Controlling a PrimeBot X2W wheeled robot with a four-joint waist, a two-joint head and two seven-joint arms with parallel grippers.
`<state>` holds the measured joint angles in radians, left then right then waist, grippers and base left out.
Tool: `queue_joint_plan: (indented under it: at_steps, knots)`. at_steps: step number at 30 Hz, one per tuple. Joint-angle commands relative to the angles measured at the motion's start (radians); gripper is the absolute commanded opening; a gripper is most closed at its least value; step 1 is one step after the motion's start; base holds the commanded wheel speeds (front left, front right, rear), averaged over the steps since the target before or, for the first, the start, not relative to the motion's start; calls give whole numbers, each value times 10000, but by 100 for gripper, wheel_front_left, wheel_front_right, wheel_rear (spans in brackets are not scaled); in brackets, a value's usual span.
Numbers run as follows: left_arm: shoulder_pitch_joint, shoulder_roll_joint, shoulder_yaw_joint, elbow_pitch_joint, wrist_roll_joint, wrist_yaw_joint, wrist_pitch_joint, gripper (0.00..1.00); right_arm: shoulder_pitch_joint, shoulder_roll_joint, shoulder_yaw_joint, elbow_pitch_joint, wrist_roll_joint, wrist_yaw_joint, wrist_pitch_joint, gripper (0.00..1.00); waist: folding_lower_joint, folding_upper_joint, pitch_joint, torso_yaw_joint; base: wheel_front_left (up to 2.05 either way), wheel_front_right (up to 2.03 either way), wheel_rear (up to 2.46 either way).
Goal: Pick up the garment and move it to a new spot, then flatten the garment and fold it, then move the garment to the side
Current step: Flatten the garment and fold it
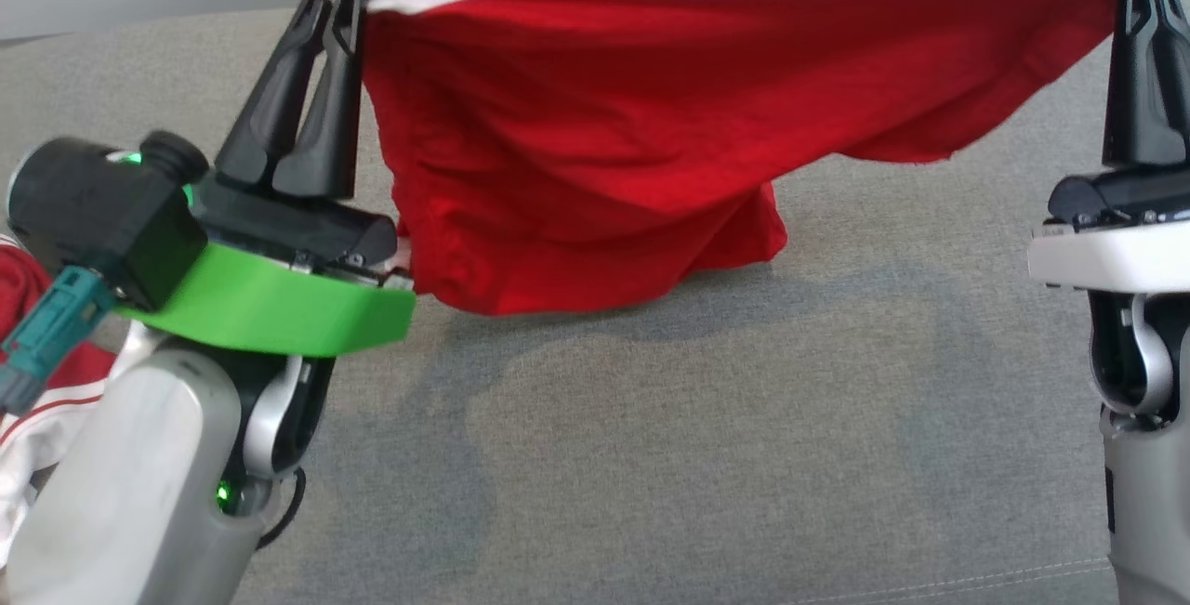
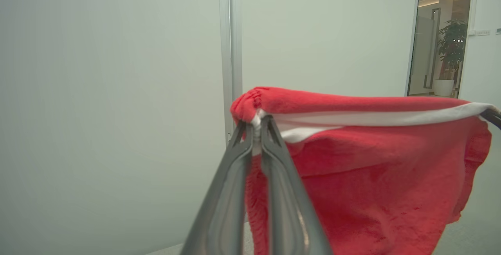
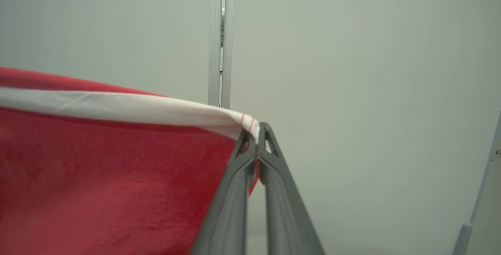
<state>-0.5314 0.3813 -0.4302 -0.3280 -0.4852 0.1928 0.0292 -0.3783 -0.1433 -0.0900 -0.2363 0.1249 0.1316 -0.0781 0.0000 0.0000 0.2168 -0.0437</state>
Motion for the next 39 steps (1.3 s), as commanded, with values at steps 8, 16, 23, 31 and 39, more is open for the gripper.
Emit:
queue_joint_plan:
  at_steps: [8,16,23,31,39]
  knots:
    - [-2557,-461,272,1868,-91,-760,-682,0,-2868,-582,646,1944,611,-16,-205,0,0,0,1389,192,0,0,0]
    - [-5883,-1422,205,5685,158,-1775,-2198,0,-6751,-817,1399,5264,780,-16,-915,0,0,0,2060,427,0,0,0]
    - [-7698,-2156,688,8569,318,-2269,-2908,0,-9130,-330,1495,8053,688,-16,-1780,0,0,0,2186,436,0,0,0]
    - [-6923,-2882,1265,10651,149,-2857,-2921,0,-8920,89,1887,10057,905,-16,-1893,0,0,0,2286,448,0,0,0]
    - [-4980,-3241,1378,12666,-485,-3141,-2922,0,-6633,238,2425,11082,1522,-16,-1898,0,0,0,2186,463,0,0,0]
